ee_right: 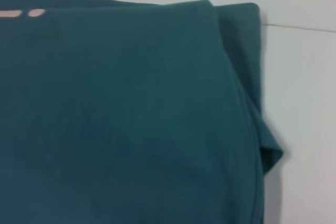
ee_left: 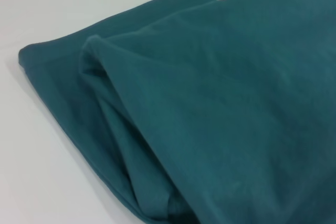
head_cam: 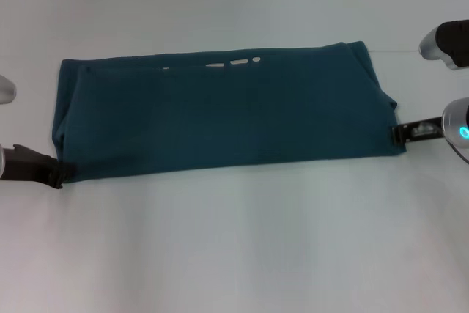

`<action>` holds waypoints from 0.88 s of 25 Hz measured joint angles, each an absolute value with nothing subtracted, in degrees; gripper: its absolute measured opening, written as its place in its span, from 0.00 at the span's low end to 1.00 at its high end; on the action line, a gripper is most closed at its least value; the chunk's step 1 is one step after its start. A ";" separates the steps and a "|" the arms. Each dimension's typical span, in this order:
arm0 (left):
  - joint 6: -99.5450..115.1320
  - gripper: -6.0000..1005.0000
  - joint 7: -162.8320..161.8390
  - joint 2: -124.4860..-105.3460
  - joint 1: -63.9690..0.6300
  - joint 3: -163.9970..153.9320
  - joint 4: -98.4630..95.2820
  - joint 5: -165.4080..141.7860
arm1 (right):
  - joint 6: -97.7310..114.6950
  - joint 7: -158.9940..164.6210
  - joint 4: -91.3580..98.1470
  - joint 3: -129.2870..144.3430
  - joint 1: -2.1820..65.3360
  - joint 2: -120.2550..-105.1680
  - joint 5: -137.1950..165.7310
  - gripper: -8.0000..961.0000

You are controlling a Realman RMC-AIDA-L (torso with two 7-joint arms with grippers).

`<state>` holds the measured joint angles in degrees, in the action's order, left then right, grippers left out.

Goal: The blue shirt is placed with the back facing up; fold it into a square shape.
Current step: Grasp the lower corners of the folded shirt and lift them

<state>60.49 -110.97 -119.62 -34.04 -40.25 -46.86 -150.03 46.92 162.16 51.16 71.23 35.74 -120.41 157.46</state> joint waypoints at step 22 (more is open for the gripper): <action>70.05 0.05 -108.23 -123.98 -25.19 -40.51 -59.12 -147.25 | 48.77 168.51 74.56 89.95 14.46 -120.49 154.50 0.02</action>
<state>70.05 -108.23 -123.98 -25.19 -40.51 -59.12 -147.24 48.77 168.52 74.56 89.95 14.46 -120.49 154.50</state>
